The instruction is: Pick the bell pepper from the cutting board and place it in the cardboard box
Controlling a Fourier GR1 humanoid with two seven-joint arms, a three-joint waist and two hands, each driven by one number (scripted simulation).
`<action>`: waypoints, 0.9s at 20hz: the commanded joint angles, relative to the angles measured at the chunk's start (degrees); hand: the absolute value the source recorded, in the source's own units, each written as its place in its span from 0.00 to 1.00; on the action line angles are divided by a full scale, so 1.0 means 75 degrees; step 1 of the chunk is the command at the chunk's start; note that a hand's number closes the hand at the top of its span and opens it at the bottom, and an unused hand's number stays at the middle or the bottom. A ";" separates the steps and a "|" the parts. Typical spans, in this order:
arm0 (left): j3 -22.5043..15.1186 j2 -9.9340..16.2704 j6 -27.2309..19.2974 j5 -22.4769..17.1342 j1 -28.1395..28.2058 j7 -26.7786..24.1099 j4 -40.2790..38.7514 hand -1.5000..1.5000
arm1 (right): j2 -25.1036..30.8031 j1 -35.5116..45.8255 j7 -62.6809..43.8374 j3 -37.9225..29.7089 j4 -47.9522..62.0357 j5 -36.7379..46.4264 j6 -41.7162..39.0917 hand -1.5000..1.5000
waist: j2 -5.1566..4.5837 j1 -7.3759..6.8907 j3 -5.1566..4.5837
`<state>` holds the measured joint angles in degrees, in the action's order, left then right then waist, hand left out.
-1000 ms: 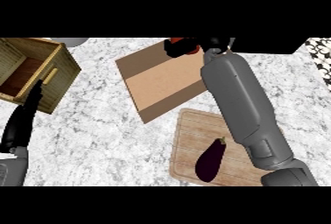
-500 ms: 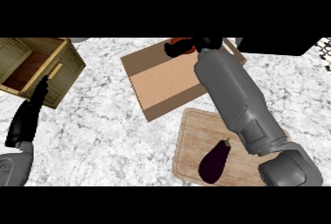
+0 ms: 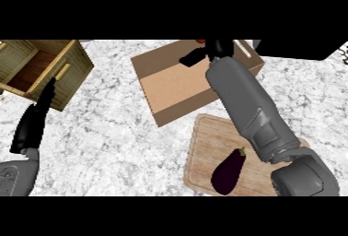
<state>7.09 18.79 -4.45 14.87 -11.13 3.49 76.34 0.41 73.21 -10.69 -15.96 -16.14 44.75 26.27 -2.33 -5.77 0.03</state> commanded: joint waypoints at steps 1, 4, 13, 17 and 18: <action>-0.0019 0.0038 -0.0013 0.0103 -0.0137 0.0021 -0.0146 0.50 | -0.0052 0.0030 0.0738 -0.0185 0.0125 -0.0254 0.0565 0.00 | -0.0006 -0.0005 0.0000; 0.0163 0.0174 0.0124 -0.0086 0.0095 -0.0017 -0.0004 0.50 | 0.0208 0.0009 0.1425 -0.0572 -0.0210 -0.0586 0.0773 0.00 | 0.0017 0.0017 0.0009; 0.0274 0.0134 0.0133 -0.0157 0.0681 -0.0104 0.0250 0.50 | 0.0407 -0.0294 0.3002 -0.1659 -0.0541 -0.1885 0.0919 0.00 | 0.0178 0.0316 0.0004; 0.0443 0.0252 0.0031 -0.0061 0.0279 0.0192 -0.0017 0.50 | 0.0938 -0.0561 0.3336 -0.1960 -0.0651 -0.2323 0.0504 0.00 | 0.0214 0.0545 0.0000; 0.0284 0.0066 0.0011 -0.0052 0.0554 0.0407 0.0427 0.50 | 0.1139 -0.0922 0.3672 -0.2062 -0.0698 -0.2482 0.0216 0.00 | 0.0233 0.0545 0.0005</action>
<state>9.15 19.57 -4.35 14.43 -7.92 4.69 77.91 6.05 69.48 12.64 -29.36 -20.93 29.03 30.26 -0.88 -2.50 0.05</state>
